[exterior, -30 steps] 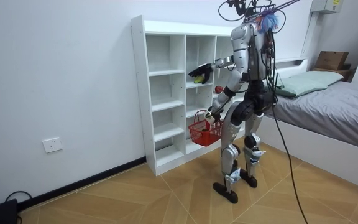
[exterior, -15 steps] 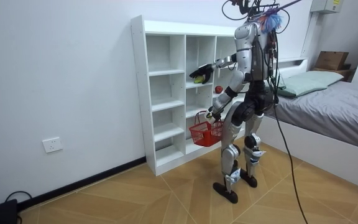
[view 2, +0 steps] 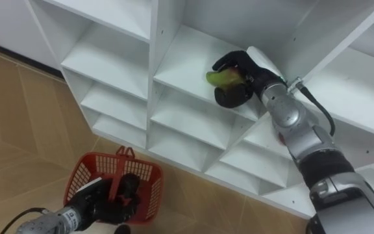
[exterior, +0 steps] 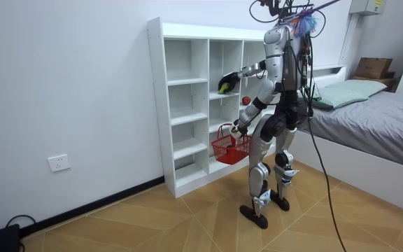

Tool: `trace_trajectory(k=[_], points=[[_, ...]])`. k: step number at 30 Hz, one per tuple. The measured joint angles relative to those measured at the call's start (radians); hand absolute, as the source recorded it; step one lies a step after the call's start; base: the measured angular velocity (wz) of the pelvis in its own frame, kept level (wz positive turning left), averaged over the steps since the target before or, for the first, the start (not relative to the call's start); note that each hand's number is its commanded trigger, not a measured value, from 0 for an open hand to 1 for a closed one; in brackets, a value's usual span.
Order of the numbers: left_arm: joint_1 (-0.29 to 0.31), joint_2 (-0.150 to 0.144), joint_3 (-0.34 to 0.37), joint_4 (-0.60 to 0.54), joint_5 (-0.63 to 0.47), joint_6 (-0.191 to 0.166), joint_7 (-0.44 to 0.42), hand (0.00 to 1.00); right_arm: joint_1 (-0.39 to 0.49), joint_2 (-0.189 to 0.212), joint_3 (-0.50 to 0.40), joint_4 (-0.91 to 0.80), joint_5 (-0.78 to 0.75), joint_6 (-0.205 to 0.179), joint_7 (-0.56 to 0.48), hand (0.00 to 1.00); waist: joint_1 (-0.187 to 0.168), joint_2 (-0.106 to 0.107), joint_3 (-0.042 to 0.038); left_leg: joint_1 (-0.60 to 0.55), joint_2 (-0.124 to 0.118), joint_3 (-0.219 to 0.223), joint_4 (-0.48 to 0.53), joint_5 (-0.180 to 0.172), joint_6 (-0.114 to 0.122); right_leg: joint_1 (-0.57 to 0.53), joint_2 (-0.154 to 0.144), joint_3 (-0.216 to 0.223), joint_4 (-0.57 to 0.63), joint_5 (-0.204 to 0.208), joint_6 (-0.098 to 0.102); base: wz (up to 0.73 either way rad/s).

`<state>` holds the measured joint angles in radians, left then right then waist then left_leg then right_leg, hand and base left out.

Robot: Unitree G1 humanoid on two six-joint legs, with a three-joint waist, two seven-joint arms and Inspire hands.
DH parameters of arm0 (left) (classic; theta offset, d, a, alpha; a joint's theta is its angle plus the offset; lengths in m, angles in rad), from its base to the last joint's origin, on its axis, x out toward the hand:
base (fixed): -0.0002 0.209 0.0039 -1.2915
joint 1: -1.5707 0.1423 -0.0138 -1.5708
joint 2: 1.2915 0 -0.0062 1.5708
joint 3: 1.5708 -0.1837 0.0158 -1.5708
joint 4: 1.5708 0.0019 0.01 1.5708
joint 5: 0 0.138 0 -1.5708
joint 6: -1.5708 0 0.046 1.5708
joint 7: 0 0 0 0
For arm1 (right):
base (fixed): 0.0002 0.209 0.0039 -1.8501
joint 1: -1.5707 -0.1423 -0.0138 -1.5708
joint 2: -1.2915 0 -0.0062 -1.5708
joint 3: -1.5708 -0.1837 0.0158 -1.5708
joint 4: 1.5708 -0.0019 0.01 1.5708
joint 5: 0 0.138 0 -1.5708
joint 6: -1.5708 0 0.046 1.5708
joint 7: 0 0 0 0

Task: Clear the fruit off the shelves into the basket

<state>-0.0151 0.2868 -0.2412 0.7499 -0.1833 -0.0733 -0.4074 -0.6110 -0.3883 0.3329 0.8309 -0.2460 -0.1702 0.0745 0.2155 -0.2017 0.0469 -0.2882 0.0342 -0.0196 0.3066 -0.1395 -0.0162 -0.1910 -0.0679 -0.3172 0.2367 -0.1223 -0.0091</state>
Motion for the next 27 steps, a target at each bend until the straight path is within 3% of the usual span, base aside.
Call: trace_trajectory(k=[27], points=[[-0.002, -0.002, -0.008, 0.000, 0.001, 0.000, 0.004, 1.00, 0.006, 0.003, -0.002, -0.024, 0.010, 0.020, 0.037, 1.00, 0.006, 0.005, 0.0037, 0.003, -0.001, 0.001, -0.001, 0.000, 0.001, 0.000, 0.001, 0.010, 0.001, 0.000, 0.001, 0.00]])
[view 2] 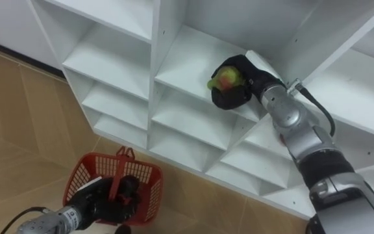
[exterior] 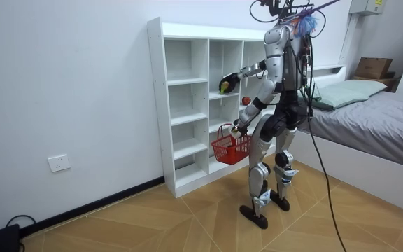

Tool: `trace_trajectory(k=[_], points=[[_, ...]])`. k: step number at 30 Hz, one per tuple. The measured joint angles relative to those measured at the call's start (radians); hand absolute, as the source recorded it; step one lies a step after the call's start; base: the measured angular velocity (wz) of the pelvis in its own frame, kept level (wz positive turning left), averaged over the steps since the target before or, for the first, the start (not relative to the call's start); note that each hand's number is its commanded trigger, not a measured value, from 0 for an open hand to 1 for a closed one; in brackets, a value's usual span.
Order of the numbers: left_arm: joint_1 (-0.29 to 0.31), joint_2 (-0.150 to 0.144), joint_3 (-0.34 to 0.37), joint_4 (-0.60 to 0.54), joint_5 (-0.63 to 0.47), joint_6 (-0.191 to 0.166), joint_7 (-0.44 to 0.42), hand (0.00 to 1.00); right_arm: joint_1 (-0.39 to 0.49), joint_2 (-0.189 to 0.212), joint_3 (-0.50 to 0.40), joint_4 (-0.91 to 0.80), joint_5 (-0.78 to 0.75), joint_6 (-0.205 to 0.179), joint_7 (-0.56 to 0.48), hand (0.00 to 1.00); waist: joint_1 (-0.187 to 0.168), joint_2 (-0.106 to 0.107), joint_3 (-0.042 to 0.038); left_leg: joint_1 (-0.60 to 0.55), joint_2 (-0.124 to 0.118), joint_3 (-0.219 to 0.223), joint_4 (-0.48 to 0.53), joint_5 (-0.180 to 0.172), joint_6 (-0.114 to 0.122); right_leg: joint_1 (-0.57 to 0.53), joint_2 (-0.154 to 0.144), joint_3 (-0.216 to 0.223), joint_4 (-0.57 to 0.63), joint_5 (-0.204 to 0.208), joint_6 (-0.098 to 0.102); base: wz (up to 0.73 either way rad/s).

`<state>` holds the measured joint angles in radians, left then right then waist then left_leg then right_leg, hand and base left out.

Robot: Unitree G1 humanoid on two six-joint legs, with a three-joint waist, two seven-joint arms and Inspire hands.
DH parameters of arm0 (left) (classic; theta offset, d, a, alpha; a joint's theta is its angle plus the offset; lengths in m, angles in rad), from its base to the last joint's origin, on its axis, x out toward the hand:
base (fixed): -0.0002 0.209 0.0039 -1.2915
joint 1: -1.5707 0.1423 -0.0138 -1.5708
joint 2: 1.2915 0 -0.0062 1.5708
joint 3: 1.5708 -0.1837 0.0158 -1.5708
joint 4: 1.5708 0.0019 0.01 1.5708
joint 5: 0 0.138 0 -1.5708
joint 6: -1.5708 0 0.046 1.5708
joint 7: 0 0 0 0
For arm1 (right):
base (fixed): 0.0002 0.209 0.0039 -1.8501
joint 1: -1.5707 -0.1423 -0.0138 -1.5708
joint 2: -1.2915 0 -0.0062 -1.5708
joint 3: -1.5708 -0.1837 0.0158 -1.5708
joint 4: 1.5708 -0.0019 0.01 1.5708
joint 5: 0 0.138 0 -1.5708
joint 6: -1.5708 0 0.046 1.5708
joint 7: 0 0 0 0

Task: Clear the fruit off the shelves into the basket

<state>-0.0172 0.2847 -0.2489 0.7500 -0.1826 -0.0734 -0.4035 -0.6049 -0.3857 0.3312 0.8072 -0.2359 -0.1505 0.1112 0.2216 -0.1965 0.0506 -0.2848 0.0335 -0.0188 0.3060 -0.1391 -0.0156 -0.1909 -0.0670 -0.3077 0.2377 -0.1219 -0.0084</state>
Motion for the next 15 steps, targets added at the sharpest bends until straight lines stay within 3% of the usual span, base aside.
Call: trace_trajectory(k=[8, 15], points=[[-0.008, -0.006, -0.011, 0.000, -0.003, 0.000, 0.000, 1.00, 0.088, 0.004, -0.004, -0.166, 0.005, 0.007, 0.017, 1.00, -0.024, 0.015, -0.0011, -0.009, 0.003, 0.006, 0.001, 0.000, 0.000, -0.012, 0.001, 0.006, 0.000, 0.000, -0.001, -0.02], [-0.026, -0.041, -0.015, 0.000, -0.002, -0.002, 0.002, 1.00, 0.203, 0.051, -0.023, -0.287, 0.012, -0.009, 0.017, 1.00, -0.058, 0.067, -0.0228, -0.017, 0.008, 0.026, 0.001, 0.000, 0.000, -0.033, 0.002, 0.016, 0.003, 0.006, -0.004, -0.09]])
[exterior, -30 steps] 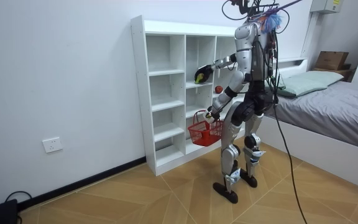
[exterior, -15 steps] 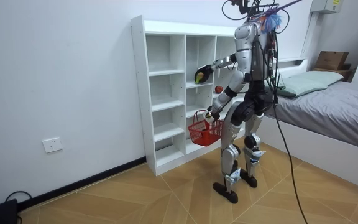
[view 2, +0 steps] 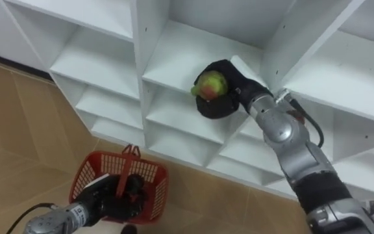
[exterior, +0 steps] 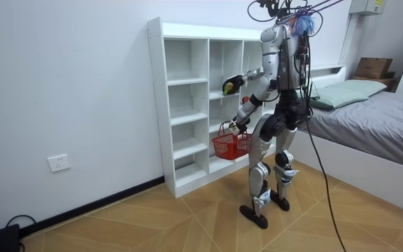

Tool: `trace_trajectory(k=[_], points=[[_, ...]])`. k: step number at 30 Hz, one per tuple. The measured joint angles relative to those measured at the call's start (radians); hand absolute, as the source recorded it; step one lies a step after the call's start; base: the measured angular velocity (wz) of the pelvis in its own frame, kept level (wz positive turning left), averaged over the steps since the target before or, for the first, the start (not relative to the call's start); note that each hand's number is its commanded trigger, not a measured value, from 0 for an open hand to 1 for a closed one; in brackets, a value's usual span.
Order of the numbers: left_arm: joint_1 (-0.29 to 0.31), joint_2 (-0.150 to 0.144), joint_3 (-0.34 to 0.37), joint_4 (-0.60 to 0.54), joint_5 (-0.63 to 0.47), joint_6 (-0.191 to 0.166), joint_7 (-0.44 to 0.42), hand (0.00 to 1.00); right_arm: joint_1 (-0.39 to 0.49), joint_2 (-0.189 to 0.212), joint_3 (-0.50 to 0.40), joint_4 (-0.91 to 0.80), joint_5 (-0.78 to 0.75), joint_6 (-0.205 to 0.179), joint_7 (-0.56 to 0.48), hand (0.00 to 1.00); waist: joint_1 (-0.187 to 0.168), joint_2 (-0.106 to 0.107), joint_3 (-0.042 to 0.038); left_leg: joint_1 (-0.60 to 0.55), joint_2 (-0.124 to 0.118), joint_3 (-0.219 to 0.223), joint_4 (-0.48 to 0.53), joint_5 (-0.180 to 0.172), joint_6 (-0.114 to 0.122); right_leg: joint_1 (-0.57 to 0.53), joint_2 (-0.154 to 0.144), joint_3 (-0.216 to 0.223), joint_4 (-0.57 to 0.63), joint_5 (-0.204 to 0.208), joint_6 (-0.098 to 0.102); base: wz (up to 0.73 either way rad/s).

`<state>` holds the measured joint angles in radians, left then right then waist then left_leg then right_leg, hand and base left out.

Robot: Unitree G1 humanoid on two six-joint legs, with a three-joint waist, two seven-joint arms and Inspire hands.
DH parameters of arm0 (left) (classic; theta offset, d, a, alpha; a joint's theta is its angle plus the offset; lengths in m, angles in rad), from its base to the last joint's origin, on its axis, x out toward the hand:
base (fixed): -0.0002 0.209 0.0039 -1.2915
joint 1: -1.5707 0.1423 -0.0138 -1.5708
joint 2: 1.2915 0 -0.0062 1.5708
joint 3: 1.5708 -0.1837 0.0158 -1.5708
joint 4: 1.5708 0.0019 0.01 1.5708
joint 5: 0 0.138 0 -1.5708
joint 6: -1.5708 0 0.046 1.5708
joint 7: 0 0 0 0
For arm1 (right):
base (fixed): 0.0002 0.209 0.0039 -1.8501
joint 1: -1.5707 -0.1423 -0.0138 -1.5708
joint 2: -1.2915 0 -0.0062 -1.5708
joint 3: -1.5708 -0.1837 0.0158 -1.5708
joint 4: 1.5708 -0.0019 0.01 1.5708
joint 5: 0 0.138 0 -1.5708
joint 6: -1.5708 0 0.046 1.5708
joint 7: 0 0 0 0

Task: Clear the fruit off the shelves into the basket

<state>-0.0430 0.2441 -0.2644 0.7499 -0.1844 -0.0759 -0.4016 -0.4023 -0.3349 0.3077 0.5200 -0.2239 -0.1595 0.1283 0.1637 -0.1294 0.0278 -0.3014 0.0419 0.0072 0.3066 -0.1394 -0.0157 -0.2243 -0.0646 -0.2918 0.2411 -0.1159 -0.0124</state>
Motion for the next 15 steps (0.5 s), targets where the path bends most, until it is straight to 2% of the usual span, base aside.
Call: trace_trajectory(k=[2, 4, 8, 12, 15], points=[[0.000, 0.000, -0.013, 0.000, -0.001, -0.011, 0.006, 1.00, 0.037, 0.008, 0.006, -0.027, 0.008, 0.000, 0.004, 1.00, 0.000, 0.010, -0.0014, 0.011, 0.002, 0.015, -0.007, 0.000, 0.000, -0.001, 0.002, 0.020, 0.001, 0.001, 0.002, -0.22], [0.000, 0.003, -0.016, 0.001, -0.001, -0.017, 0.006, 1.00, 0.092, 0.011, 0.028, -0.073, 0.009, -0.016, 0.015, 1.00, -0.006, 0.015, -0.0025, 0.019, 0.002, 0.023, -0.018, 0.000, 0.000, 0.000, 0.003, 0.032, 0.001, 0.003, 0.002, -0.17], [-0.004, 0.000, -0.018, 0.002, -0.001, -0.028, -0.001, 1.00, 0.201, 0.013, 0.114, -0.075, -0.001, 0.009, 0.107, 1.00, -0.017, 0.024, -0.0014, 0.016, 0.006, 0.050, -0.023, 0.001, 0.002, -0.021, 0.005, 0.057, 0.001, 0.010, 0.002, -0.19], [-0.005, -0.001, -0.021, 0.002, -0.022, -0.039, -0.003, 1.00, 0.232, 0.013, 0.140, -0.093, -0.009, 0.010, 0.172, 1.00, -0.031, 0.032, -0.0011, -0.011, 0.013, 0.079, -0.022, 0.002, 0.003, -0.062, 0.009, 0.080, 0.004, 0.020, -0.001, -0.23], [-0.008, -0.006, -0.021, 0.002, -0.023, -0.043, -0.003, 1.00, 0.230, 0.016, 0.140, -0.118, -0.014, 0.007, 0.203, 1.00, -0.039, 0.036, -0.0024, -0.011, 0.014, 0.081, -0.022, 0.002, 0.003, -0.063, 0.012, 0.085, 0.002, 0.021, -0.001, -0.04]])
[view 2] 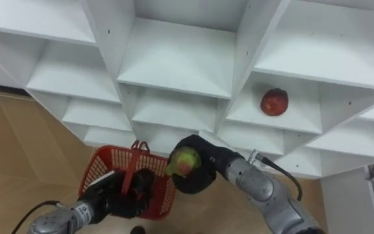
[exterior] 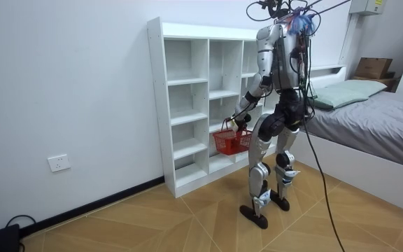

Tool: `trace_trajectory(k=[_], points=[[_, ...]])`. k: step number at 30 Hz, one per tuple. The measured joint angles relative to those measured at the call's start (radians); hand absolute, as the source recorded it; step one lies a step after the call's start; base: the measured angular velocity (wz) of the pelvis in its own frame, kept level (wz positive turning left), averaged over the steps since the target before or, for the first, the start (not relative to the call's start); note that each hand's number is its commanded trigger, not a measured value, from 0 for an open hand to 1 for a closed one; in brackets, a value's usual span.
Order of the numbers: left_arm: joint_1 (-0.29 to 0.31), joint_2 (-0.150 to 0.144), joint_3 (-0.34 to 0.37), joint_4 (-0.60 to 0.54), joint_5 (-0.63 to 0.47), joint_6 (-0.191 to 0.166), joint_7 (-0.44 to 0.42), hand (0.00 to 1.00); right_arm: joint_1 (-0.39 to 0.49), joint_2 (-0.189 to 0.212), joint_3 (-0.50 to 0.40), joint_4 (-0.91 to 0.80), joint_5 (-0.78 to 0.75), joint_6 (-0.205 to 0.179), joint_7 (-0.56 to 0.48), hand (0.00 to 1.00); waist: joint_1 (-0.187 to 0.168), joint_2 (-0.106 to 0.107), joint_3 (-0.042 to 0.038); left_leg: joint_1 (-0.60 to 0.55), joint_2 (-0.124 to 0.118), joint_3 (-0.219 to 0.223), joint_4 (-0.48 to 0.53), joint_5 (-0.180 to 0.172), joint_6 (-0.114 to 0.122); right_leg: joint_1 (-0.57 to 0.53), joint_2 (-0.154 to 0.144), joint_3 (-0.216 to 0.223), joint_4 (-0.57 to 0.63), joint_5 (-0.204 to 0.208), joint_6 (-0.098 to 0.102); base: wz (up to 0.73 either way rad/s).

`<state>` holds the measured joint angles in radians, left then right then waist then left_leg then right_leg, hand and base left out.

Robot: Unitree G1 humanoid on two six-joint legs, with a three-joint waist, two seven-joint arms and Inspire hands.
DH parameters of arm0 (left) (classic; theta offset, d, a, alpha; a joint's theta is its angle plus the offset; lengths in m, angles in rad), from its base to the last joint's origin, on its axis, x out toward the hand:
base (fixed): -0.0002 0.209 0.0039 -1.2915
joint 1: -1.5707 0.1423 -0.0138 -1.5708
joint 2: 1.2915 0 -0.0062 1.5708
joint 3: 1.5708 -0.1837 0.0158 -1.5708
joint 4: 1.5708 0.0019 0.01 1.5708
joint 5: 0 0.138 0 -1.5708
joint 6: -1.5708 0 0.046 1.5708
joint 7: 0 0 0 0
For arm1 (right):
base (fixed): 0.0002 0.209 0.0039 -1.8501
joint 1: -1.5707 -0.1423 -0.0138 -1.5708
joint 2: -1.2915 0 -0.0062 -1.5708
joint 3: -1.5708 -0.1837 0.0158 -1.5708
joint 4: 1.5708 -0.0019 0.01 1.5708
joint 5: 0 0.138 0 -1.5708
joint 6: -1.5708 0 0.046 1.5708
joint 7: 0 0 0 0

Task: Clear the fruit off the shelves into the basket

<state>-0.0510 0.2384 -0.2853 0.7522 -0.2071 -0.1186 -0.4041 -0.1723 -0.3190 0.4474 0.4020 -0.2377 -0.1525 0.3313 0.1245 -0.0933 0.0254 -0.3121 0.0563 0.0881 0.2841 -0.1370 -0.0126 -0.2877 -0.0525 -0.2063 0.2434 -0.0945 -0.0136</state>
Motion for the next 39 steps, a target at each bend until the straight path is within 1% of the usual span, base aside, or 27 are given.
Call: trace_trajectory(k=[4, 6, 9, 11, 12, 14, 16, 20, 27, 32, 35, 37, 39], points=[[-0.001, -0.007, -0.003, -0.002, -0.030, -0.009, 0.003, 1.00, 0.001, 0.003, 0.002, 0.000, -0.007, 0.000, 0.023, 1.00, -0.010, 0.016, 0.0002, 0.004, 0.000, 0.000, -0.002, 0.000, 0.000, 0.003, 0.000, 0.001, -0.001, 0.000, 0.000, 0.00], [-0.002, -0.018, -0.004, -0.003, -0.059, -0.012, 0.009, 1.00, 0.011, 0.004, 0.002, 0.018, -0.008, 0.000, 0.024, 1.00, -0.013, 0.030, 0.0004, 0.008, 0.000, 0.000, -0.002, 0.000, 0.000, 0.007, 0.001, 0.003, -0.003, 0.000, 0.000, 0.00], [-0.002, -0.024, -0.005, -0.023, -0.076, -0.014, 0.010, 1.00, 0.036, 0.003, 0.000, 0.024, -0.009, 0.001, 0.029, 1.00, -0.014, 0.041, 0.0014, 0.006, 0.001, 0.001, -0.001, 0.000, -0.001, 0.003, 0.001, 0.003, -0.001, 0.000, 0.000, -0.01], [-0.002, -0.024, -0.007, -0.038, -0.076, -0.014, 0.014, 1.00, 0.040, 0.004, 0.000, 0.027, -0.009, 0.001, 0.030, 1.00, -0.017, 0.042, 0.0007, 0.002, 0.001, 0.002, 0.000, 0.001, -0.001, -0.002, 0.001, 0.004, 0.000, 0.000, 0.000, -0.02], [-0.004, -0.024, -0.012, -0.070, -0.080, -0.015, 0.022, 1.00, 0.040, 0.004, -0.001, 0.027, -0.008, 0.001, 0.029, 1.00, -0.021, 0.043, 0.0005, -0.009, 0.002, 0.004, 0.004, 0.001, -0.002, -0.011, 0.001, 0.004, 0.002, 0.002, -0.002, -0.04], [-0.005, -0.027, -0.016, -0.091, -0.098, -0.017, 0.022, 1.00, 0.040, 0.005, 0.000, 0.028, -0.008, 0.001, 0.029, 1.00, -0.024, 0.043, 0.0006, -0.012, 0.003, 0.004, 0.007, 0.001, -0.001, -0.013, 0.001, 0.003, 0.003, 0.002, -0.002, 0.00], [-0.007, -0.025, -0.015, -0.096, -0.111, -0.018, 0.022, 1.00, 0.039, 0.007, -0.006, 0.028, -0.003, 0.001, 0.028, 1.00, -0.028, 0.043, 0.0003, -0.011, 0.002, 0.004, 0.008, 0.001, -0.001, -0.013, 0.001, 0.003, 0.004, 0.002, -0.002, 0.00], [-0.007, -0.010, -0.037, -0.107, -0.155, -0.020, 0.023, 1.00, 0.039, 0.006, -0.008, 0.028, 0.002, 0.001, 0.026, 1.00, -0.034, 0.044, 0.0002, -0.012, 0.002, 0.005, 0.008, 0.001, -0.001, -0.017, 0.000, 0.004, 0.008, 0.002, -0.002, 0.00], [-0.009, 0.004, -0.054, -0.125, -0.156, -0.020, 0.019, 1.00, 0.039, 0.003, -0.007, 0.031, 0.001, 0.001, 0.020, 1.00, -0.039, 0.048, -0.0023, -0.024, 0.002, 0.010, 0.010, 0.001, -0.001, -0.035, -0.001, 0.011, 0.015, 0.002, -0.002, -0.02], [-0.012, 0.001, -0.054, -0.131, -0.157, -0.021, -0.003, 1.00, 0.035, 0.002, -0.012, 0.045, 0.001, -0.001, 0.018, 1.00, -0.041, 0.048, -0.0023, -0.024, 0.002, 0.010, 0.009, 0.001, -0.001, -0.034, -0.001, 0.012, 0.015, 0.002, -0.002, 0.00], [-0.023, -0.018, -0.053, -0.134, -0.155, -0.022, -0.018, 1.00, 0.026, 0.004, -0.020, 0.103, -0.006, 0.000, 0.004, 1.00, -0.038, 0.048, -0.0022, -0.023, 0.002, 0.010, 0.016, 0.001, -0.001, -0.031, -0.001, 0.012, 0.015, 0.002, -0.002, 0.00], [-0.026, -0.024, -0.053, -0.134, -0.155, -0.036, -0.022, 1.00, 0.026, 0.005, -0.028, 0.113, -0.012, 0.000, -0.004, 1.00, -0.039, 0.049, -0.0017, -0.024, 0.003, 0.010, 0.017, 0.001, -0.001, -0.030, -0.002, 0.014, 0.016, 0.002, -0.002, 0.00], [-0.027, -0.028, -0.053, -0.134, -0.156, -0.039, -0.023, 1.00, 0.026, 0.005, -0.043, 0.113, -0.028, 0.000, -0.019, 1.00, -0.043, 0.050, -0.0011, -0.022, 0.003, 0.010, 0.019, 0.001, -0.001, -0.029, -0.001, 0.014, 0.017, 0.003, -0.002, 0.00]])
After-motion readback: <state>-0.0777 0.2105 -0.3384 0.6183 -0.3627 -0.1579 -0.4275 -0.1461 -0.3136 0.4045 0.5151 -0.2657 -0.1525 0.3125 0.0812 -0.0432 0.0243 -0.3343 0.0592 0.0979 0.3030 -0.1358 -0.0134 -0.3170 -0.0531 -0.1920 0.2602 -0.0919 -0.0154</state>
